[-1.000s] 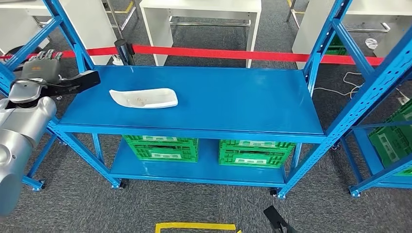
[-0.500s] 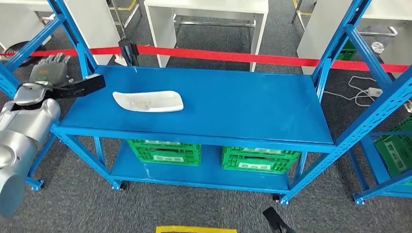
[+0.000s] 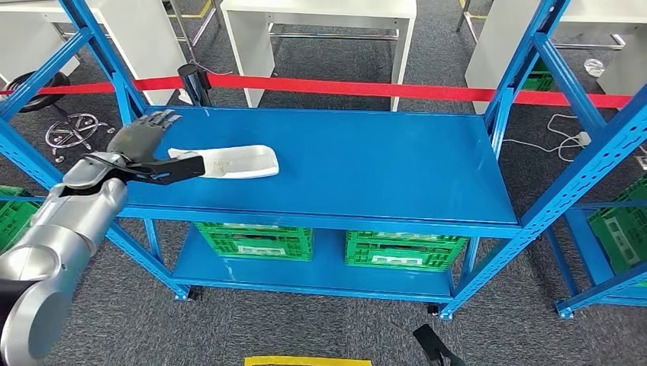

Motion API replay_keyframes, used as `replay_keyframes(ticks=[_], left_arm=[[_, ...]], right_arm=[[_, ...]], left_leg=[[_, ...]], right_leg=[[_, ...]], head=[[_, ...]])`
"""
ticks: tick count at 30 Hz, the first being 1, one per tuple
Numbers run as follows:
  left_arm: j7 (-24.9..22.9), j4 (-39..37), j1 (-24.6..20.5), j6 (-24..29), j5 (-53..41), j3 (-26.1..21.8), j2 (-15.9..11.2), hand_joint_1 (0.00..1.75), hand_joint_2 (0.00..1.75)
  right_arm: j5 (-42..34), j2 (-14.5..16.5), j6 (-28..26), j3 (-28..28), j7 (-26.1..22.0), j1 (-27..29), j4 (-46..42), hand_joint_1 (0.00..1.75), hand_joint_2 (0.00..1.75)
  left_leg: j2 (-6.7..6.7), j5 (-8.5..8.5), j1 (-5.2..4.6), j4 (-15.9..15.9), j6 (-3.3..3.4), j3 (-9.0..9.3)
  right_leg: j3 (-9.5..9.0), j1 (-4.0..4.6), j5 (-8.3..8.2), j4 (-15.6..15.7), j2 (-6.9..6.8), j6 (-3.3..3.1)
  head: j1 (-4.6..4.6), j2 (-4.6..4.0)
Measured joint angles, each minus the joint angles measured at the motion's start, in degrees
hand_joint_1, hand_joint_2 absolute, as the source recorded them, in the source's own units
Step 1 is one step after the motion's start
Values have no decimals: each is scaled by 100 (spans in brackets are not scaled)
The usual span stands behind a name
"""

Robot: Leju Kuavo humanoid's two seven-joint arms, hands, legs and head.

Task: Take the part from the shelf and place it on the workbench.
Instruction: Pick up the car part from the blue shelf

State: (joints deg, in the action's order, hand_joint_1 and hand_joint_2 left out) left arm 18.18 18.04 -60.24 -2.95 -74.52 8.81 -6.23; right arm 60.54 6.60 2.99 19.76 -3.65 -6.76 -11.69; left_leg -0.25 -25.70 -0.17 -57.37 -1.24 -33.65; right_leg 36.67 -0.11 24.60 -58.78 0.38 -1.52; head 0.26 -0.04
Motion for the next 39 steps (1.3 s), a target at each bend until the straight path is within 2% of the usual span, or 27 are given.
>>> replay_keyframes(ticks=[7,12,17,31,36,39], left_arm=[[126,-1,166,14,39,1,273,0,0],[394,-1,273,-15,180,3,410,0,0],[386,-3,467,27,197,50,622,0,0],[-235,-23,582,87,177,244,1178,0,0],[-790,-21,525,513,137,262,1259,0,0],[-1145,-21,426,765,61,266,1280,0,0]], right_arm=[[-13,0,-2,19,0,2,0,0,0],[-11,0,-2,40,0,5,0,0,0],[-42,9,-18,94,-8,14,0,0,0],[-130,36,-86,244,-31,92,2,0,0],[-110,43,-106,278,-26,110,2,0,0],[-86,57,-115,285,-10,113,2,0,0]], left_leg=[[0,-3,-2,-4,4,0],[-1,-8,-4,-4,11,0],[-1,-10,-7,-4,15,0],[-1,-17,-7,-5,24,0],[-1,-21,-12,-13,30,-1],[-1,-41,-23,-32,57,-4]], right_leg=[[-7,-15,-1,5,-1,2],[-10,-19,1,10,-3,6],[-12,-19,2,15,-3,9],[-13,-19,3,16,-4,11],[-15,-22,1,18,-4,14],[-19,-28,5,19,-4,31]], head=[[0,0],[0,0],[0,0],[0,0],[0,0],[-2,0]])
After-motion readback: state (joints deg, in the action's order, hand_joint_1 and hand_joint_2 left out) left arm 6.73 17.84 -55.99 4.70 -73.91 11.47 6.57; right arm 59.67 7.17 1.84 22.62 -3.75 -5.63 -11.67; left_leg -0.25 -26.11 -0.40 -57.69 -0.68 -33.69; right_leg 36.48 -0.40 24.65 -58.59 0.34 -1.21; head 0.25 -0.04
